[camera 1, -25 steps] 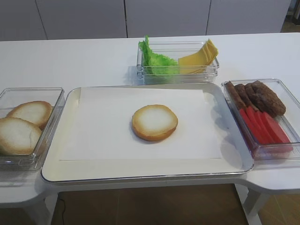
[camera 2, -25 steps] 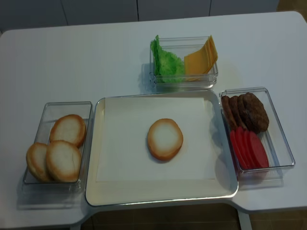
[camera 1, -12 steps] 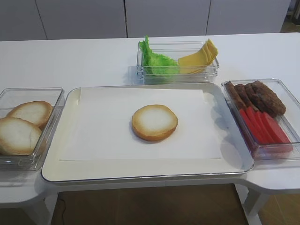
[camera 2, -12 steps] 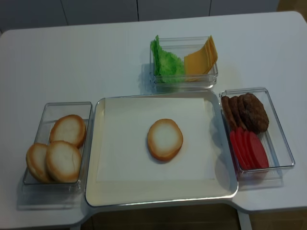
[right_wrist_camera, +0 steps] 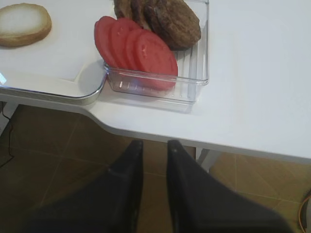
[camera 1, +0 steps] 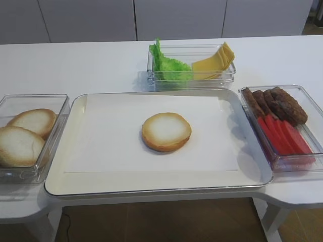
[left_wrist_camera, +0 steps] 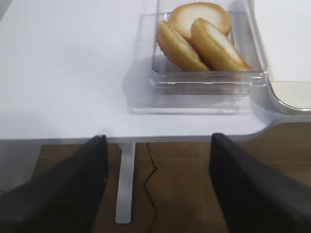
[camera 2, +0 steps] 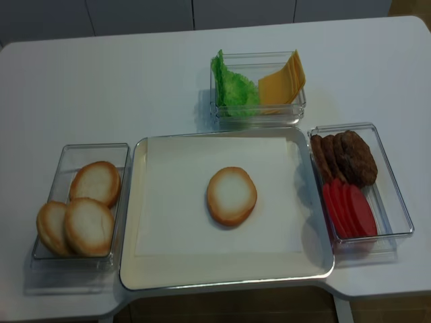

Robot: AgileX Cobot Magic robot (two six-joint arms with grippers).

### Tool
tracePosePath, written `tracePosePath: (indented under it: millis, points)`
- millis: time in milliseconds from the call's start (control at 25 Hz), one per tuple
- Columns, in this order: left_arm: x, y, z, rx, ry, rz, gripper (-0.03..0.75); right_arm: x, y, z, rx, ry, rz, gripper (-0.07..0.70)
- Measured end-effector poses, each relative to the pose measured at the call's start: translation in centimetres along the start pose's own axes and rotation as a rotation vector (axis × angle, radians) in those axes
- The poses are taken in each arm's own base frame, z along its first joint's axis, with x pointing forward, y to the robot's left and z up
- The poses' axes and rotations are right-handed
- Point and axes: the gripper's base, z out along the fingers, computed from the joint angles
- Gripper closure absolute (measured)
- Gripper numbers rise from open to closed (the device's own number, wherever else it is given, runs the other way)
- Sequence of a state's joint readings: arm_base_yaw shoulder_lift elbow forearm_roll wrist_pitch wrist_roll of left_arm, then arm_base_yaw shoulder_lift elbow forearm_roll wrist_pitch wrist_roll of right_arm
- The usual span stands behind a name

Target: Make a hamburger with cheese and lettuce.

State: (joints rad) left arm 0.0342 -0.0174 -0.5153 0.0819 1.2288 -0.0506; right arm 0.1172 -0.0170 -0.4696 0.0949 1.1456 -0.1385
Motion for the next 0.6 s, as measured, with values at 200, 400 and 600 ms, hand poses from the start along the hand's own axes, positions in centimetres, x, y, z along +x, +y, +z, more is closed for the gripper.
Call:
tracePosePath:
  millis: [200, 400, 600]
  points:
    - [-0.04, -0.33, 0.28, 0.032, -0.013, 0.022, 0.239, 0.00, 0.00, 0.00, 0.000, 0.000, 0.002, 0.496]
    - [0.04, -0.38, 0.65, 0.035, -0.017, 0.024, 0.239, 0.00, 0.00, 0.00, 0.000, 0.000, 0.002, 0.496]
    - [0.02, -0.39, 0.65, 0.035, -0.019, 0.024, 0.239, 0.00, 0.00, 0.00, 0.000, 0.000, 0.002, 0.496]
